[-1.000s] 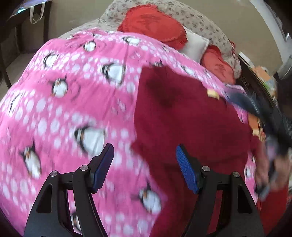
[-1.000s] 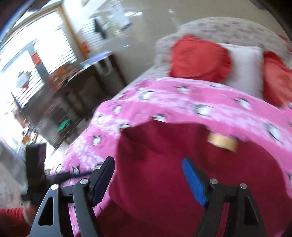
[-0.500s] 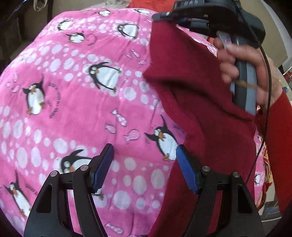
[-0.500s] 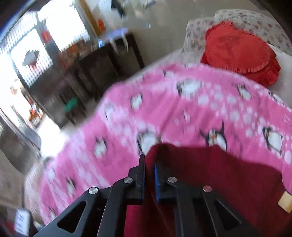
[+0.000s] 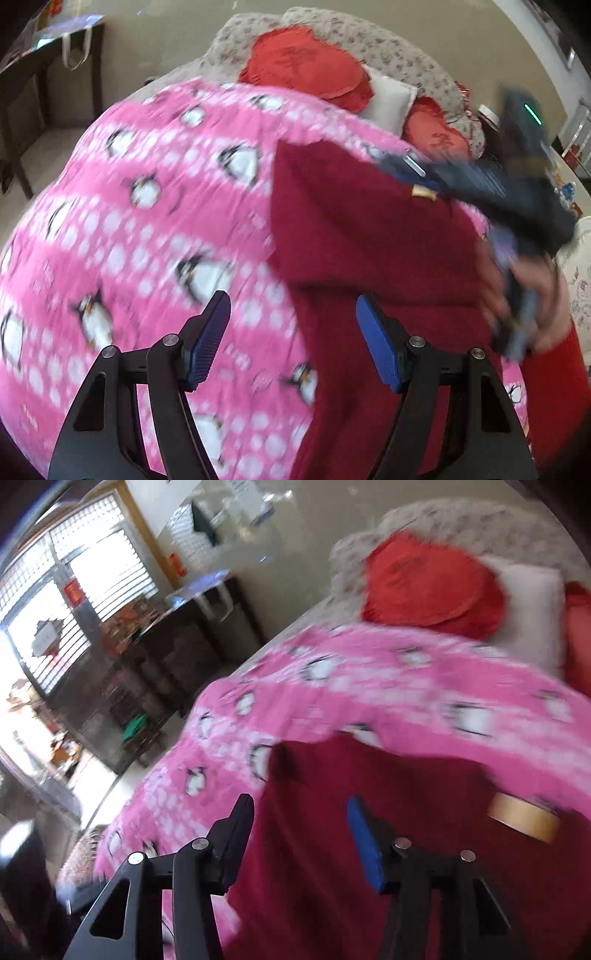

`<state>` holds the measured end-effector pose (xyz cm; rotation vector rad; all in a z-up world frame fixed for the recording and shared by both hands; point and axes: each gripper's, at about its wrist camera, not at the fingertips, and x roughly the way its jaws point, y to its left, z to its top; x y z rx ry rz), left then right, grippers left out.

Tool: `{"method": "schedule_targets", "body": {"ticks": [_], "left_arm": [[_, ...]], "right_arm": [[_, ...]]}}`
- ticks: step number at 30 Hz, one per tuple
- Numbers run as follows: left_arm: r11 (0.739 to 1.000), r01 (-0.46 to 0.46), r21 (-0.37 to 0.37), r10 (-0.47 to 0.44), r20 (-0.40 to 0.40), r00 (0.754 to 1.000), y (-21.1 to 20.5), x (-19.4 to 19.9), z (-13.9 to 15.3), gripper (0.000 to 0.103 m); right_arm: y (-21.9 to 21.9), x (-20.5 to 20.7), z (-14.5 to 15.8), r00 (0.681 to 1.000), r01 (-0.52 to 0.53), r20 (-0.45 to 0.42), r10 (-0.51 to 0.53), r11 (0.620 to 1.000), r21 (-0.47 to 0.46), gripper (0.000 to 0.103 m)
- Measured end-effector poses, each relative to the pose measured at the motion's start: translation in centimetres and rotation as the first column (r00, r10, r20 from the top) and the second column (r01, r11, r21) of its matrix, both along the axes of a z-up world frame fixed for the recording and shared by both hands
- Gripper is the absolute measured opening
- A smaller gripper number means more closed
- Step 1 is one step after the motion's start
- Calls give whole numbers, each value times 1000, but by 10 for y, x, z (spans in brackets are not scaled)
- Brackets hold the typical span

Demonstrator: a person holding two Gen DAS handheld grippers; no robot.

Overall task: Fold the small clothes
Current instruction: 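Grasp the opposite side with the right tool and fold it over the middle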

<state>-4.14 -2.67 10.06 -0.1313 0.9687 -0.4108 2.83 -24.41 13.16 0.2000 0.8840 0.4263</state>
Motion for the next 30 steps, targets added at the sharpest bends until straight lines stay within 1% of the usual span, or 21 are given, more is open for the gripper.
{"method": "schedule_targets", "body": {"ticks": [4, 6, 8, 10, 11, 12, 13, 14, 16, 17, 19, 20, 22, 23, 24, 25, 26, 27, 28, 29, 30], "left_arm": [[999, 32, 9, -33, 21, 999, -25, 29, -2, 71], [998, 51, 26, -51, 17, 999, -43, 40, -6, 71], [997, 72, 40, -72, 9, 997, -57, 47, -12, 71], [993, 82, 82, -79, -31, 996, -73, 58, -30, 71], [992, 90, 89, -86, -51, 995, -78, 61, -36, 71], [989, 97, 108, -88, -78, 993, -84, 65, -46, 71], [985, 106, 139, -91, -106, 990, -90, 68, -55, 71], [980, 111, 162, -94, -114, 989, -94, 69, -60, 71], [974, 121, 194, -105, -89, 990, -98, 64, -57, 71], [973, 127, 193, -112, -90, 990, -98, 63, -54, 71], [978, 132, 162, -118, -94, 989, -94, 60, -44, 71], [980, 128, 150, -116, -88, 989, -91, 59, -38, 71], [983, 124, 139, -116, -61, 991, -89, 55, -26, 71], [983, 124, 136, -119, -47, 992, -88, 53, -21, 71], [984, 124, 131, -121, -36, 992, -87, 52, -17, 71], [985, 125, 123, -122, -30, 992, -86, 51, -13, 71], [985, 127, 115, -125, -30, 992, -87, 49, -10, 71], [986, 129, 109, -126, -33, 991, -87, 49, -10, 71], [986, 132, 104, -128, -38, 991, -87, 48, -10, 71], [986, 134, 104, -130, -44, 991, -88, 49, -11, 71], [985, 137, 107, -132, -49, 990, -89, 48, -12, 71]], "right_arm": [[-78, -53, 0, 984, 175, -11, -177, 981, -81, 53], [-112, -78, -5, 970, 236, -29, -241, 965, -110, 53], [-132, -93, -10, 961, 264, -50, -271, 957, -118, 53], [-152, -110, -17, 952, 294, -58, -301, 950, -106, 53], [-157, -113, -22, 945, 311, -65, -319, 944, -109, 53], [-164, -113, -35, 933, 335, -96, -347, 934, -123, 53], [-168, -112, -44, 926, 345, -120, -358, 931, -118, 53], [-173, -113, -49, 920, 357, -134, -367, 929, -97, 53], [-177, -121, -43, 917, 378, -114, -381, 924, -50, 53], [-180, -124, -37, 919, 376, -112, -377, 926, -38, 53], [-192, -136, -24, 909, 406, -91, -407, 913, -35, 53], [-205, -147, -14, 895, 440, -67, -442, 897, -31, 53], [-239, -167, -3, 853, 520, -36, -520, 854, -12, 55], [-261, -179, 2, 817, 576, -29, -575, 818, 1, 60], [-277, -187, 3, 789, 614, -27, -614, 789, 11, 64], [-303, -199, 4, 733, 680, -33, -679, 733, 21, 68], [-323, -208, 4, 681, 732, -47, -731, 681, 24, 68], [-353, -218, 2, 603, 797, -77, -794, 602, 39, 68], [-369, -223, 1, 561, 828, -95, -822, 558, 58, 68], [-389, -228, -1, 511, 860, -121, -851, 505, 76, 68], [-403, -229, -3, 474, 880, -146, -868, 467, 83, 68]]}}
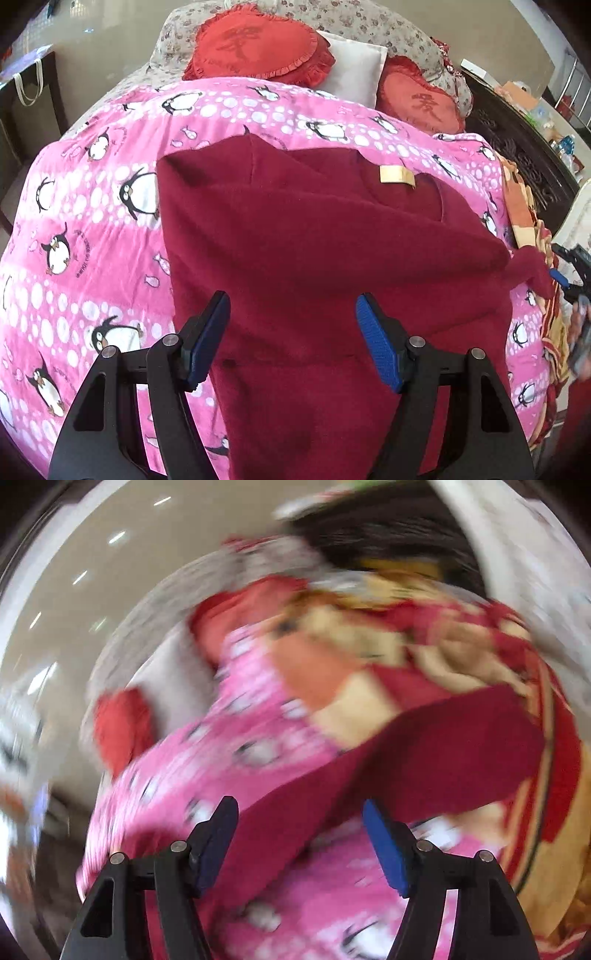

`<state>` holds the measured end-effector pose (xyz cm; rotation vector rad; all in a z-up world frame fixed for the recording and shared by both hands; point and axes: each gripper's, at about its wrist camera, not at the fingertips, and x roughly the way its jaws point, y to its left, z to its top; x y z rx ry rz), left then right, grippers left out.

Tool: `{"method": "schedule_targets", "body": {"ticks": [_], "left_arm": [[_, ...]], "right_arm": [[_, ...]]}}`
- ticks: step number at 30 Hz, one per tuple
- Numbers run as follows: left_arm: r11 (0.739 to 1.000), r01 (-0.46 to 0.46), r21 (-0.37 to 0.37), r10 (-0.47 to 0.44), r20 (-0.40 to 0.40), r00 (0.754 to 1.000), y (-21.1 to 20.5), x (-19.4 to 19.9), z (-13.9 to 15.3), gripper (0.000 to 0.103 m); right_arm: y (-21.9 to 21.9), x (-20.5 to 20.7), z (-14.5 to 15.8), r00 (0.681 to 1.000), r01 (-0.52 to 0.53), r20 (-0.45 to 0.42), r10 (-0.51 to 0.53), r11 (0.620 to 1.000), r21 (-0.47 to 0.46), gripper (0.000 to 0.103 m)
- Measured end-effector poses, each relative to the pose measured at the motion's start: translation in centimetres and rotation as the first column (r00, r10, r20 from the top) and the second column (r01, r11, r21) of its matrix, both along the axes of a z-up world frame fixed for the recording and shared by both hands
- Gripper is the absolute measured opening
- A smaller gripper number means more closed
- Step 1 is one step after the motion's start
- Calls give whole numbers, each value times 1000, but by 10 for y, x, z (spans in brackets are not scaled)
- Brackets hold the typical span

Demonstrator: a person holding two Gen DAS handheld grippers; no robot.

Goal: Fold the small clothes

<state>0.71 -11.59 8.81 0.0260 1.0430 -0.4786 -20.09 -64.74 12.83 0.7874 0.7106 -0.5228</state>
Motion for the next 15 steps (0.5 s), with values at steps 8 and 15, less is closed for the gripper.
{"method": "schedule_targets", "body": {"ticks": [8, 15], "left_arm": [[999, 3, 36, -2, -20, 1000, -3, -5, -11, 71], [999, -39, 9, 39, 4, 999, 22, 1, 1, 71]], "right_arm": [[-64, 26, -47, 991, 130, -14, -130, 967, 218, 49], [-45, -9, -7, 985, 126, 109, -136, 987, 99, 7]]}}
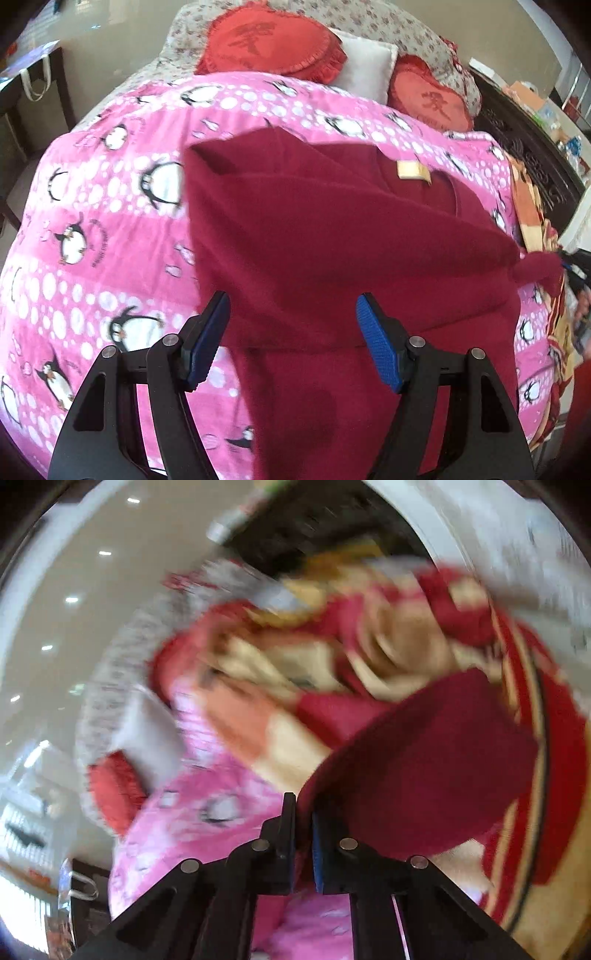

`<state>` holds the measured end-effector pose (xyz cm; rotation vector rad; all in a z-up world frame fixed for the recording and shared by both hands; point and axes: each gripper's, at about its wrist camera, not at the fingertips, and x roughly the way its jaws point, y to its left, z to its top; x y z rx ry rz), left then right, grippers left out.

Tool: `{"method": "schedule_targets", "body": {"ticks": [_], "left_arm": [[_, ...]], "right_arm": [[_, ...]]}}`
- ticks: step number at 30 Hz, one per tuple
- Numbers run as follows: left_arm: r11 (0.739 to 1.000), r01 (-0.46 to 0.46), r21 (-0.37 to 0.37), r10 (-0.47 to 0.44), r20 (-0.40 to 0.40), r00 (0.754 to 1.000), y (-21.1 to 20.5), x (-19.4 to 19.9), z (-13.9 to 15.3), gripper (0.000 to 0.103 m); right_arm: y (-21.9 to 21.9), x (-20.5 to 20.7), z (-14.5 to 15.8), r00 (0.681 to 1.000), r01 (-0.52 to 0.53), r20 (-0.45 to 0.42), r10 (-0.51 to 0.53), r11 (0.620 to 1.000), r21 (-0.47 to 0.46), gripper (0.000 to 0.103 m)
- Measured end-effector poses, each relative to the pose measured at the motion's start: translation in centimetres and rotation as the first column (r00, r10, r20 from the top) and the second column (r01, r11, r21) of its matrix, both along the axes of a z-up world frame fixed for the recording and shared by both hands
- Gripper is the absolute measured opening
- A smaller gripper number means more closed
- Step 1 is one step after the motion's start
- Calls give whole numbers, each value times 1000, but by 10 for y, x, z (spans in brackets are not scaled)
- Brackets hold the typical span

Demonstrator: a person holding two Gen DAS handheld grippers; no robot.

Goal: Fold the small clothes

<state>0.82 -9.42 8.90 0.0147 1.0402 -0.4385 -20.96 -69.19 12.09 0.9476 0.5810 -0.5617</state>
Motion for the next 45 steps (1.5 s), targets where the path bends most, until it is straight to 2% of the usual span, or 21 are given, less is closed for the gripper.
{"method": "schedule_targets", "body": {"ticks": [3, 5, 6, 8, 10, 12, 14, 15, 16, 18, 20, 22, 25, 26, 31, 37, 42, 45], "left_arm": [[999, -38, -35, 38, 18, 999, 14, 5, 11, 71], [995, -72, -75, 74, 33, 997, 26, 7, 20, 71], [991, -90, -98, 94, 37, 995, 31, 8, 25, 71], [981, -124, -149, 131, 37, 991, 43, 9, 32, 71], [971, -148, -187, 157, 31, 987, 51, 10, 38, 71], [966, -160, -201, 169, 31, 985, 56, 10, 40, 71], [966, -165, -201, 175, 29, 984, 59, 9, 40, 71], [966, -165, -200, 173, 24, 985, 59, 9, 38, 71], [966, -162, -201, 167, 10, 986, 57, 8, 34, 71], [969, -141, -201, 139, -22, 990, 53, 6, 27, 71], [975, -110, -191, 107, -26, 994, 48, 3, 23, 71], [980, -82, -180, 81, -10, 997, 41, 0, 21, 71], [982, -59, -177, 59, -2, 998, 32, -1, 18, 71], [982, -55, -180, 55, -6, 998, 28, -1, 16, 71], [983, -56, -173, 55, -9, 998, 12, 3, 10, 71], [995, -30, -95, 34, 41, 999, -5, 2, 7, 71], [996, -19, -86, 22, 33, 999, -9, 2, 3, 71], [996, -9, -84, 11, 29, 1000, -13, 0, 2, 71]], "right_arm": [[39, 4, 58, 984, -133, 103, 147, 982, -133, 7], [79, 21, 97, 943, -271, 135, 303, 938, -217, 7], [110, 35, 119, 905, -359, 131, 406, 891, -278, 7], [157, 54, 140, 835, -472, 115, 538, 808, -352, 7], [219, 81, 152, 720, -606, 84, 689, 684, -406, 7], [276, 108, 142, 604, -717, 56, 795, 572, -397, 7], [322, 130, 116, 514, -795, 8, 858, 480, -370, 7], [345, 144, 94, 483, -827, -32, 875, 443, -347, 7], [360, 152, 75, 463, -850, -64, 884, 423, -314, 11], [385, 172, 23, 402, -911, -169, 900, 375, -171, 22], [393, 176, -6, 379, -925, -207, 902, 369, -84, 31], [389, 172, -15, 391, -920, -213, 895, 380, -89, 38], [380, 153, -11, 394, -919, -205, 896, 383, -95, 43], [374, 147, -8, 406, -914, -197, 892, 394, -99, 47], [344, 118, -6, 487, -873, -145, 861, 481, -81, 48], [303, 95, -3, 587, -809, -88, 805, 585, -56, 48], [264, 75, 3, 710, -704, -125, 693, 701, -115, 48], [240, 63, 3, 766, -642, -155, 624, 755, -132, 48]]}}
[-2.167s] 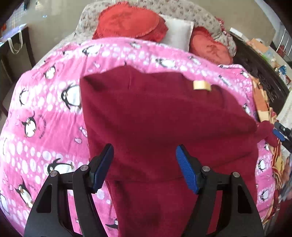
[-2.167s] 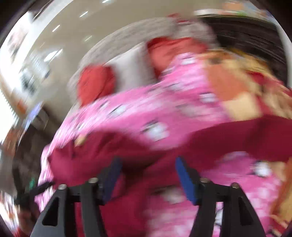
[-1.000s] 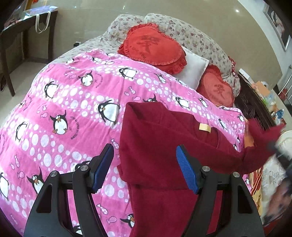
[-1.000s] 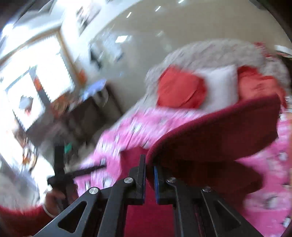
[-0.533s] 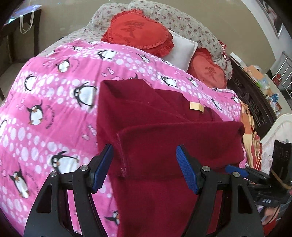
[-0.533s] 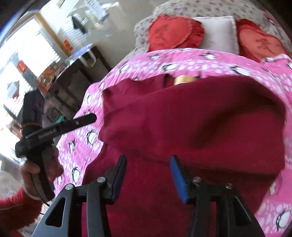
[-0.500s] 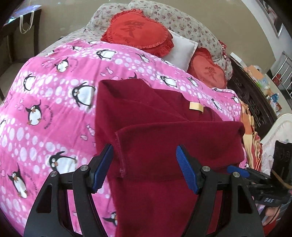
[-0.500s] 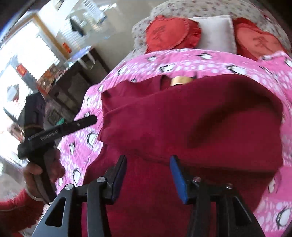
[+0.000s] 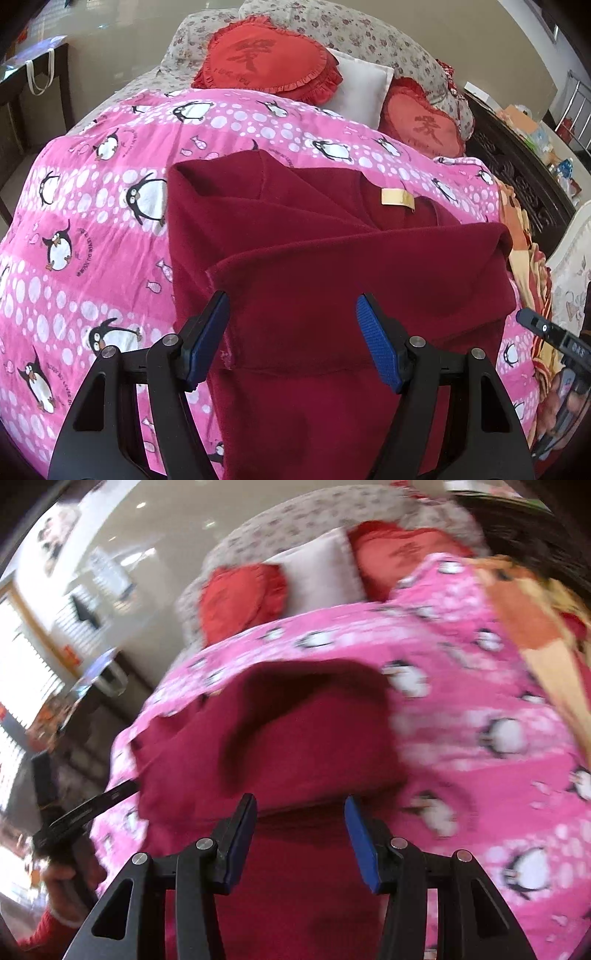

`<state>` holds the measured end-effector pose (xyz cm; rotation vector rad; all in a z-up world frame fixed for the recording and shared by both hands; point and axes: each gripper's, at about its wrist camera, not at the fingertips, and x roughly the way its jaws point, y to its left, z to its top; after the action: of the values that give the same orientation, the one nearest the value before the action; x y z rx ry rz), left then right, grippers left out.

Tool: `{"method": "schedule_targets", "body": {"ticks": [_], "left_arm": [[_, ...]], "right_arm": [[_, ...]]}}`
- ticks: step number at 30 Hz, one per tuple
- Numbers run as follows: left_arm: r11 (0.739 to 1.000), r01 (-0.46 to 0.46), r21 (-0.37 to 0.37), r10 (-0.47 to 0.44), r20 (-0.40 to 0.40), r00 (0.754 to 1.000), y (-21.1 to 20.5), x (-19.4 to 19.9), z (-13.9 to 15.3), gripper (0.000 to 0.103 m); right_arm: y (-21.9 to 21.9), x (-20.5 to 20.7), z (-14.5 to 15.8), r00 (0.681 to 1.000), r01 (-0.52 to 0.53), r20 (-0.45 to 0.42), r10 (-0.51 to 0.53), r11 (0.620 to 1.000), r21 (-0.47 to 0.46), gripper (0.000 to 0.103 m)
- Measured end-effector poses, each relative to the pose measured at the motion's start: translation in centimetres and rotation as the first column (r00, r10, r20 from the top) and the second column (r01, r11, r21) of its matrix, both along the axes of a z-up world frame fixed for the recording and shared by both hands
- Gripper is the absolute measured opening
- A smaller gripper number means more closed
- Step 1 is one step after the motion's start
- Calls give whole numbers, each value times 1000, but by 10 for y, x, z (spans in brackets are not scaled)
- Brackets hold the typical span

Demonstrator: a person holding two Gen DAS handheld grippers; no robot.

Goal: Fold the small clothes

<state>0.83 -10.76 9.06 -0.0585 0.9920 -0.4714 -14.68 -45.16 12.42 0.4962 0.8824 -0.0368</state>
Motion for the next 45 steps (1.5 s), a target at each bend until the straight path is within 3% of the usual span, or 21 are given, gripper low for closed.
{"method": "schedule_targets", "body": {"ticks": [4, 7, 10, 14, 19, 20, 22, 25, 28, 32, 34, 36, 37, 40, 42, 45], "left_arm": [[1000, 11, 4, -11, -13, 1000, -7, -1, -2, 71], [1000, 15, 7, -15, -18, 1000, -11, -1, -2, 71], [1000, 17, 8, -17, -21, 1000, -17, -1, -1, 71], [1000, 23, 4, -23, -25, 999, -25, 0, 1, 71], [1000, 25, -2, -25, -40, 999, -34, 0, 1, 71], [1000, 27, 2, -27, -39, 999, -36, -1, 1, 71], [999, 33, 11, -33, -42, 999, -41, -1, 0, 71], [999, 48, 10, -47, -44, 998, -47, -3, 1, 71], [998, 64, 9, -63, -30, 998, -51, -7, 3, 71], [997, 76, 23, -75, -36, 997, -58, -5, -2, 71], [997, 74, 17, -73, -53, 996, -60, -3, -7, 71], [997, 78, 19, -77, -55, 996, -60, -3, -9, 71], [997, 80, 23, -79, -52, 996, -60, -2, -11, 71], [997, 71, 29, -68, -71, 995, -59, 1, -19, 71], [998, 59, 25, -57, -96, 994, -58, 3, -26, 71], [999, 47, 25, -43, -120, 992, -57, 5, -34, 71]], "right_arm": [[-25, -14, -8, 997, 78, -30, -77, 997, 17, 48], [-28, -20, -12, 996, 87, -24, -88, 995, -51, 48], [-25, -16, -15, 998, 55, -22, -60, 986, -159, 47], [-22, -4, -20, 1000, 11, -4, -12, 972, -234, 46], [-4, 13, -27, 997, -74, -13, 74, 923, -377, 42], [-3, 15, -27, 996, -78, 2, 86, 923, -376, 26], [-5, 16, -24, 996, -71, 33, 88, 933, -354, 13], [-15, 5, -16, 994, -40, 86, 64, 966, -257, 10], [-18, -15, -10, 993, -35, 103, 59, 973, -228, 9], [-25, -25, -36, 999, -40, 16, 44, 980, -193, 9], [-28, -23, -48, 998, -54, -35, 50, 991, -125, 9], [-33, -27, -37, 999, -43, 1, 44, 996, -80, 11], [-37, -30, -28, 999, -28, 30, 30, 997, -70, 17], [-52, -37, 1, 990, 58, 129, -52, 997, -43, 57], [-59, -31, 13, 982, 80, 173, -72, 996, -36, 58], [-54, 2, 11, 993, 9, 120, 2, 996, -86, 58]]}}
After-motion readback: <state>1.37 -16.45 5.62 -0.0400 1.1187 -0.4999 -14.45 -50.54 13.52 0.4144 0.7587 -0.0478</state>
